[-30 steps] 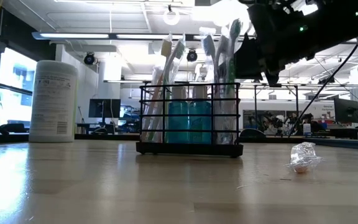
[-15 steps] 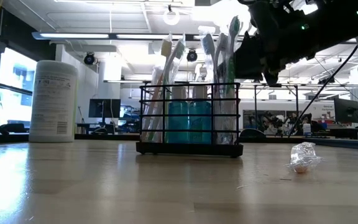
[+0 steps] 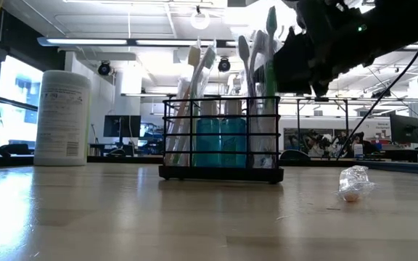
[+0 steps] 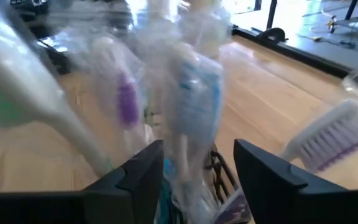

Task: Pick & Place toothbrushing station
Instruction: Put the blue toothbrush into the mesh organizer, then put the orange toothbrush into the mesh organizer

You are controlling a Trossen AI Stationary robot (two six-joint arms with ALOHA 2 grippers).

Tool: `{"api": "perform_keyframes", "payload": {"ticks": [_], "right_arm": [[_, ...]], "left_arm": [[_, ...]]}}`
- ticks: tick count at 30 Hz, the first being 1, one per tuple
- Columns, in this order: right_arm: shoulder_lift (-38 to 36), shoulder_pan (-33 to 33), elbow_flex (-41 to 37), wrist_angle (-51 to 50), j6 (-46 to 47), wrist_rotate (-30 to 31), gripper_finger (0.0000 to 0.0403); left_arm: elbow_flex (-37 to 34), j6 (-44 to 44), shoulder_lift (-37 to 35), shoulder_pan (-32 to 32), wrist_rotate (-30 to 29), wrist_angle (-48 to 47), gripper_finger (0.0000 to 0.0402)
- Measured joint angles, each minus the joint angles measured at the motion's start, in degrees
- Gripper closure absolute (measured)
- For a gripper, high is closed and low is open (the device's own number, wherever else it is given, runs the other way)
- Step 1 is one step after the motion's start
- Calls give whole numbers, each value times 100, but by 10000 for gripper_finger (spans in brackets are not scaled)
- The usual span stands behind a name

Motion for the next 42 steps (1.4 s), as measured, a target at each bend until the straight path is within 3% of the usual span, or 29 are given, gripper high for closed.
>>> {"api": "perform_keyframes", "payload": {"ticks": [15,26,35,38,42], "right_arm": [[-506,334,4,-534,-205,152,239],[-766,397,4,-578,-265,233,174],[-1663,956,7,-1603,-927,993,175],[-2020,1217,7,-2030,-1020,786,176],[-2261,1502,7,-2697,-1142,59,176]], "left_arm": [[0,-61,0,0,37,-55,222],[0,-151,0,-2,44,-55,222],[0,-151,0,-1,50,-92,222],[0,-151,0,-2,52,-135,222],[-2,-151,0,-2,50,-138,222]]}}
